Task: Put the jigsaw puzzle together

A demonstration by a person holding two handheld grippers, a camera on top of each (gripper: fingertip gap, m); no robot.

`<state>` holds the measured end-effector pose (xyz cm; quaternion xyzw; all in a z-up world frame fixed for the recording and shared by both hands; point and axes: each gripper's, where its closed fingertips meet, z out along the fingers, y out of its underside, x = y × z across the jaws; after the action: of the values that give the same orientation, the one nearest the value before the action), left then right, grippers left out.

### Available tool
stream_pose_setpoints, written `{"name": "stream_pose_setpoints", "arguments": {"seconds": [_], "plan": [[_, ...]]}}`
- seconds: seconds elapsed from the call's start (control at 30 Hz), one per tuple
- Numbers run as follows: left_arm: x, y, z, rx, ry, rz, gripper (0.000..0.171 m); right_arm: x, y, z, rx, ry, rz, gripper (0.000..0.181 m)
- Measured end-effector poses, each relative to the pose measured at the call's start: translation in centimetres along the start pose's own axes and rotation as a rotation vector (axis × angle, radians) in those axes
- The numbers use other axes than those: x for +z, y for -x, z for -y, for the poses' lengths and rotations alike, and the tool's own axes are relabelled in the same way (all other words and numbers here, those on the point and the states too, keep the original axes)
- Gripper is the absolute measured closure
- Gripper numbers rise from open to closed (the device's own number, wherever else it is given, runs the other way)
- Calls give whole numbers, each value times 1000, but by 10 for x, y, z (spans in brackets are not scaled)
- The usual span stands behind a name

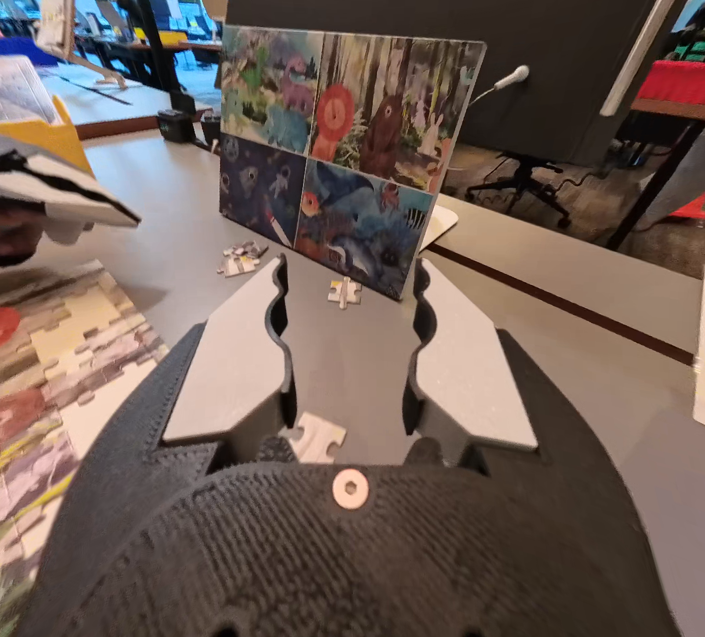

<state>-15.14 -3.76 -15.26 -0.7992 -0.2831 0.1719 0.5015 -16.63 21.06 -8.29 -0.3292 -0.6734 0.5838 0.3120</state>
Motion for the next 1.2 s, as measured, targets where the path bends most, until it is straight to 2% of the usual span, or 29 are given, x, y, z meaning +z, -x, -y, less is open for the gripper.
{"name": "stream_pose_setpoints", "arguments": {"seconds": [0.1,0.17,0.23,0.33,0.47,0.97,1.2], "plan": [[2,-2,-2,35,19,13,171,11,-10,-17,62,46,30,121],[3,-2,-5,54,36,23,171,8,-13,-45,63,113,22,127],[4,-4,-6,54,45,16,171,-2,-14,-57,60,161,15,131],[5,-9,-5,50,45,-4,170,-10,-19,-44,96,68,-3,138],[6,-16,-5,67,51,-17,170,-10,-19,-42,198,53,49,135],[7,-18,-6,73,54,-17,170,-26,-14,-9,70,-4,17,147],[7,-16,-6,65,44,-16,171,-34,-20,-3,91,-22,12,150]]}}
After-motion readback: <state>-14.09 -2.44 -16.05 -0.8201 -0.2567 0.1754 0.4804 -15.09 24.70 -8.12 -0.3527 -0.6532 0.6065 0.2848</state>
